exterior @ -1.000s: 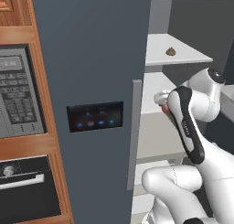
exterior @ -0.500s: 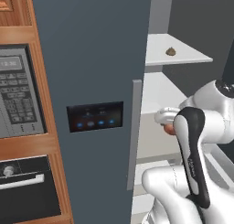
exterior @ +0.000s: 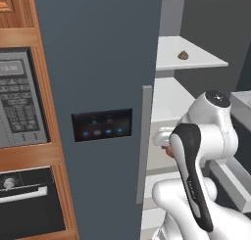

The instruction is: Grab the onion and garlic from the fridge, place them in the blender, close the lid, and turn on the blender to create a marinade.

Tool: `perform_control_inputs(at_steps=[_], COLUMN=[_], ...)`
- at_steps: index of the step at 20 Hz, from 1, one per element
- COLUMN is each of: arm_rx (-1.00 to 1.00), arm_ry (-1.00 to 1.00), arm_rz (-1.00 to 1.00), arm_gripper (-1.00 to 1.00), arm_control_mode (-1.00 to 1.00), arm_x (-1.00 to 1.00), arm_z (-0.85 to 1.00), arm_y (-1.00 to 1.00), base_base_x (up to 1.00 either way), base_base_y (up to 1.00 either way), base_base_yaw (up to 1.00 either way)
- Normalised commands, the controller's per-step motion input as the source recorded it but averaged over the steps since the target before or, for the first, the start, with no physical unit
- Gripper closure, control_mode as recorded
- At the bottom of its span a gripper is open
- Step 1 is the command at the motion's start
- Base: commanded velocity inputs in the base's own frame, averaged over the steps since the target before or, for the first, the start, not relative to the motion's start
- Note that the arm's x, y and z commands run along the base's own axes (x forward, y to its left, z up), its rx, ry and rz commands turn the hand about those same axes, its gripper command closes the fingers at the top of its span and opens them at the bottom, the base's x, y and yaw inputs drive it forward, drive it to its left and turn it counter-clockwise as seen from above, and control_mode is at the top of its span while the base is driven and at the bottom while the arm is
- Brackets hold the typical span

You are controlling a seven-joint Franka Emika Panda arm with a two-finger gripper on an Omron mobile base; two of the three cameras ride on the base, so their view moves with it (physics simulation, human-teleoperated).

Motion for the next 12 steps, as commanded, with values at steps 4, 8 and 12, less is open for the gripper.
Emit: perform_control_inputs(at_steps=[4,8,12], arm_rx=[0.0,0.0,0.0], arm_ry=[0.0,0.0,0.0], arm_rz=[0.01,0.0,0.0], arm_gripper=[1.0,1.0,1.0], arm_control_mode=[1.0,1.0,1.0], arm_x=[-0.13,0.0,0.0], arm_z=[-0.06,0.0,0.0], arm_y=[0.08,0.0,0.0], base_base_x=[-0.72,-1.0,-1.0], base_base_y=[0.31,0.54,0.5], base_base_yaw=[0.0,-0.11,-0.28])
